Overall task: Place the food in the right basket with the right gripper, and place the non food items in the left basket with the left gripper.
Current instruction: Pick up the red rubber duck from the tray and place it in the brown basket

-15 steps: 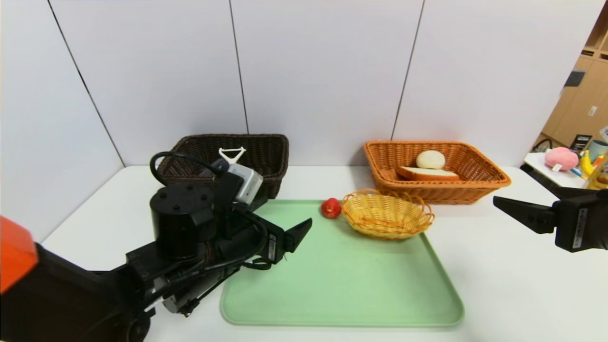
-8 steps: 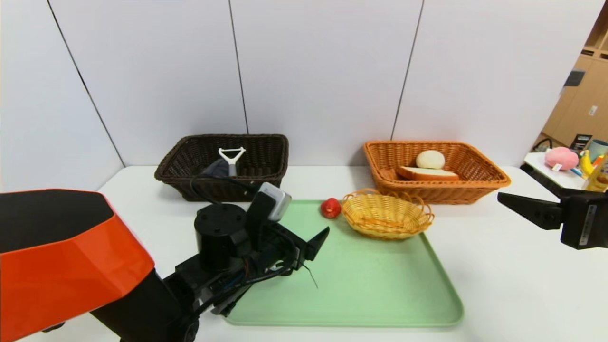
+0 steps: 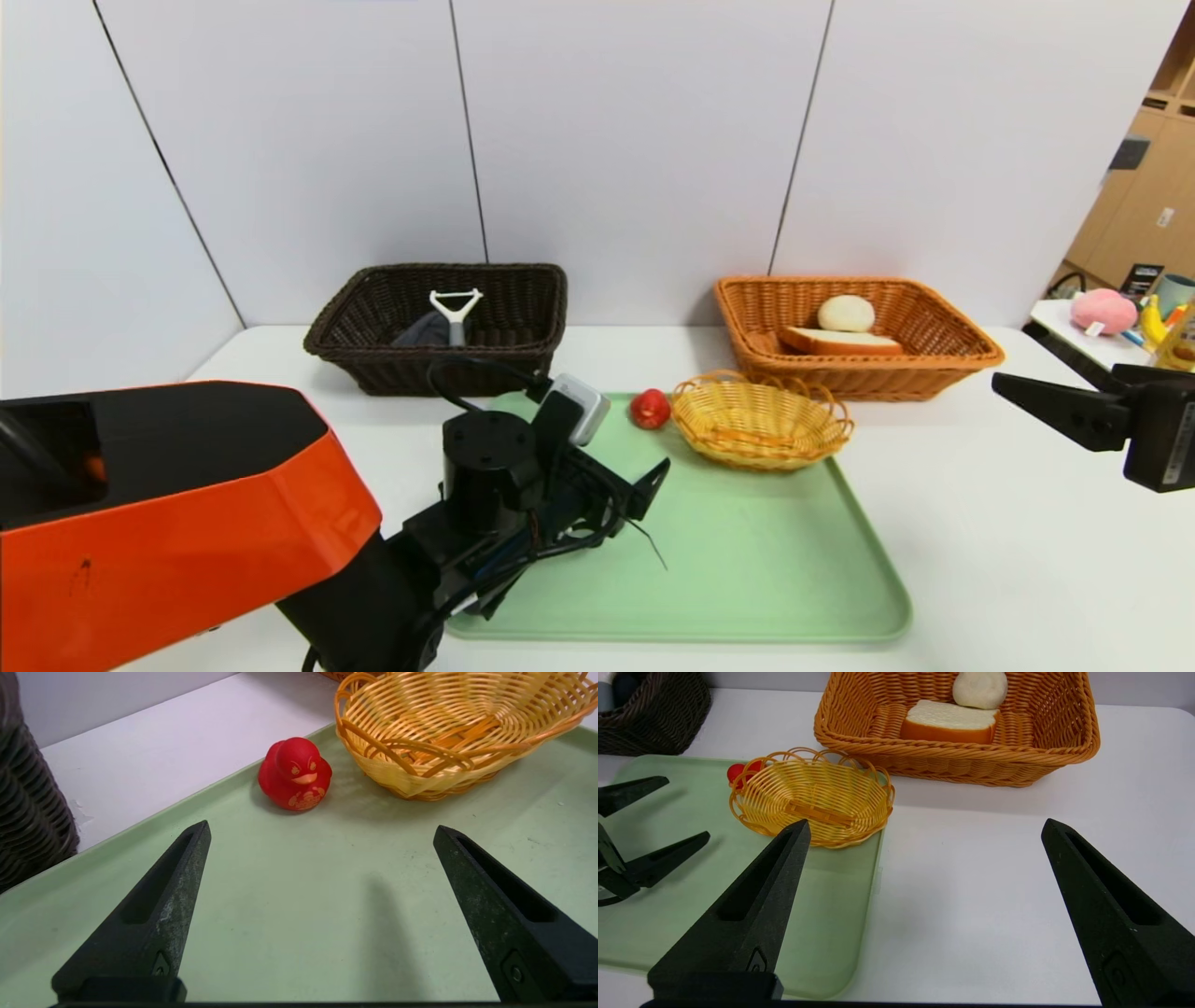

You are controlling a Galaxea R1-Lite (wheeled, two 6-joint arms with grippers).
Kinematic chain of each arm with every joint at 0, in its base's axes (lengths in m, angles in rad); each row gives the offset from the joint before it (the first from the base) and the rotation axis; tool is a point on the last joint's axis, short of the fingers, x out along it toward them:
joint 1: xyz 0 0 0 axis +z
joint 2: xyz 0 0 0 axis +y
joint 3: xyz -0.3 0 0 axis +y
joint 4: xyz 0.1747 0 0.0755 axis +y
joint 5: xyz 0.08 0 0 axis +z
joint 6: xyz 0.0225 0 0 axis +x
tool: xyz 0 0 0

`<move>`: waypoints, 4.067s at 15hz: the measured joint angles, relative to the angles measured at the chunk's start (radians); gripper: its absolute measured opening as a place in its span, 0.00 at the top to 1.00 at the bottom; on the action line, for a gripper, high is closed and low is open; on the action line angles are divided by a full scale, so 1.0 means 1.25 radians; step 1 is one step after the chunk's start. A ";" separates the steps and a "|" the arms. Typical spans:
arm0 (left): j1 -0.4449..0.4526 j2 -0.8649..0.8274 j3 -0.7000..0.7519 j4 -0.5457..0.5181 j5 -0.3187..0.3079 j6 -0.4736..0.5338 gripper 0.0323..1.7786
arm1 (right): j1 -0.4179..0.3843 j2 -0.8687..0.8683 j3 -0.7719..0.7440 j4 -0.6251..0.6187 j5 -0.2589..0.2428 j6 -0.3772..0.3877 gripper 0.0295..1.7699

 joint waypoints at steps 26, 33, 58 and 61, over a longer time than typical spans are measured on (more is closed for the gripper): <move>0.030 0.113 -0.262 0.218 0.020 -0.009 0.05 | 0.001 -0.026 0.005 0.004 0.013 0.000 0.03; 0.036 0.132 -0.297 0.239 0.020 -0.010 0.05 | 0.000 -0.035 0.009 0.009 0.012 0.000 0.03; 0.041 0.139 -0.316 0.250 0.042 -0.022 0.43 | 0.002 -0.047 0.031 0.009 0.012 -0.002 0.03; 0.035 0.132 -0.301 0.249 0.040 -0.023 0.62 | 0.002 -0.049 0.032 0.009 0.013 -0.002 0.03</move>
